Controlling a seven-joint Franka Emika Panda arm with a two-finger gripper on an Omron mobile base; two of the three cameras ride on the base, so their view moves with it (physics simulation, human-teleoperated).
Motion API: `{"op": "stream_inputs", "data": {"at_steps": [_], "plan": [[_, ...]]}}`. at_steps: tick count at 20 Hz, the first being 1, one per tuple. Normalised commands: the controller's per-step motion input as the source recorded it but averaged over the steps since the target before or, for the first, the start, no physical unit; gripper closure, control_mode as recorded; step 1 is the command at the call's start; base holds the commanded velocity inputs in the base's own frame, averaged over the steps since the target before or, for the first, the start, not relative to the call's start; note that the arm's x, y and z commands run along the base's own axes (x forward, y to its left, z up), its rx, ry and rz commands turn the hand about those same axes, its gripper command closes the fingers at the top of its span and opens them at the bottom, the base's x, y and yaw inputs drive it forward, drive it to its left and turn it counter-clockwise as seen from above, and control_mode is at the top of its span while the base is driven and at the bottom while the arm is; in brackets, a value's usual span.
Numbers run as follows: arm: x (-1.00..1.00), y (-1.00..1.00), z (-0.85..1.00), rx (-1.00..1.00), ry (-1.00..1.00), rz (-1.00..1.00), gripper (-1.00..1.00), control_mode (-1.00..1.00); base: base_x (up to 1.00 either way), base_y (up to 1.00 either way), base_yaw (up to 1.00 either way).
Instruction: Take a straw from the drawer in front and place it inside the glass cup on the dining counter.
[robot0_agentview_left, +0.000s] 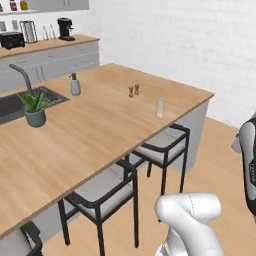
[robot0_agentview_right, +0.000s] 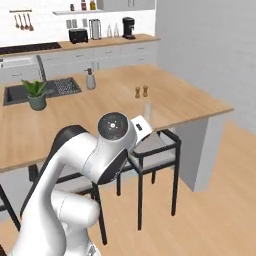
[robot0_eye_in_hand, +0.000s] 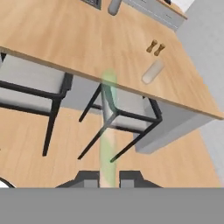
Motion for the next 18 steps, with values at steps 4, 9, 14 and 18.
{"op": "stream_inputs", "data": {"at_steps": [4, 9, 14, 18], "plan": [[0.00, 0.00, 0.00, 0.00, 0.00, 0.00, 1.00, 1.00, 0.46, -0.76, 0.49], [0.00, 0.00, 0.00, 0.00, 0.00, 0.00, 1.00, 1.00, 0.34, -0.76, 0.52], [0.00, 0.00, 0.00, 0.00, 0.00, 0.00, 1.00, 1.00, 0.18, -0.40, 0.42], [0.00, 0.00, 0.00, 0.00, 0.00, 0.00, 1.00, 1.00, 0.13, -0.28, 0.34]]}}
